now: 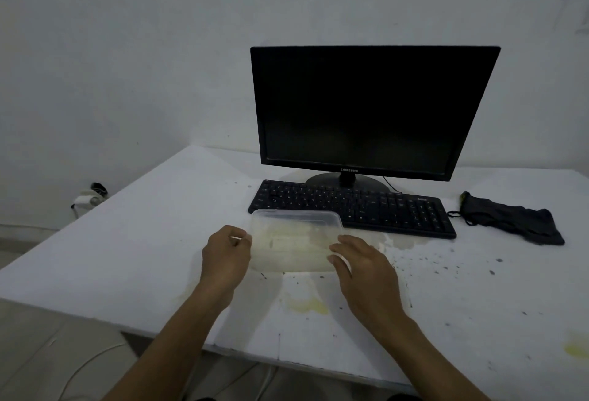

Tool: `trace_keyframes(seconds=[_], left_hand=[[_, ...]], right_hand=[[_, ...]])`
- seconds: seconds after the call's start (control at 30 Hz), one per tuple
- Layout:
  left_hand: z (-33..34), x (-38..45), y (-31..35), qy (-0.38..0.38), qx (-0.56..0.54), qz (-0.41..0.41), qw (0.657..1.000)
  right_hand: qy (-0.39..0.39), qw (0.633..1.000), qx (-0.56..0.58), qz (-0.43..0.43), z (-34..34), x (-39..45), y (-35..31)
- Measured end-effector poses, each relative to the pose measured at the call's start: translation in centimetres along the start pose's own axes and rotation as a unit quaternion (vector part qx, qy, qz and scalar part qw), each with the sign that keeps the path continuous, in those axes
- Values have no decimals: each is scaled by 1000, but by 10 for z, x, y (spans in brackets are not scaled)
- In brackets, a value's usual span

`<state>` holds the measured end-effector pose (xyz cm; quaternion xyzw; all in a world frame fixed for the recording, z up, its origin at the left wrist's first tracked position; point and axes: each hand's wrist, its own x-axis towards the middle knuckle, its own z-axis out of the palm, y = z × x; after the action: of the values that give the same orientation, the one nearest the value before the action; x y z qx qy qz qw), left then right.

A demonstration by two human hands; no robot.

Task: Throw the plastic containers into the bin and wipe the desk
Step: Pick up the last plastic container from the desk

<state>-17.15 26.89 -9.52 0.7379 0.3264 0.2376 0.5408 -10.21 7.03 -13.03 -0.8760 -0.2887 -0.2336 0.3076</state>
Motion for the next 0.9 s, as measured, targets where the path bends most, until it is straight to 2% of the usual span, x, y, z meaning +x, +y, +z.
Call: trace_keyframes(seconds=[0.4, 0.53, 0.6, 0.73, 0.9], left_hand=[[-1, -3, -2, -29, 7, 20, 999], [-2, -5, 0, -61, 47, 28, 997], [-3, -4, 2, -74, 84, 40, 993], [0, 1, 7, -33, 151, 101, 983], [10, 17, 17, -24, 243, 164, 956]], right_hand=[[-46, 993, 106, 15, -7, 3, 3], [-42, 984, 157, 67, -9, 9, 4], [-35, 986, 136, 92, -11, 15, 5], [-14, 993, 81, 84, -9, 32, 7], [-55, 986, 72, 140, 2, 59, 10]])
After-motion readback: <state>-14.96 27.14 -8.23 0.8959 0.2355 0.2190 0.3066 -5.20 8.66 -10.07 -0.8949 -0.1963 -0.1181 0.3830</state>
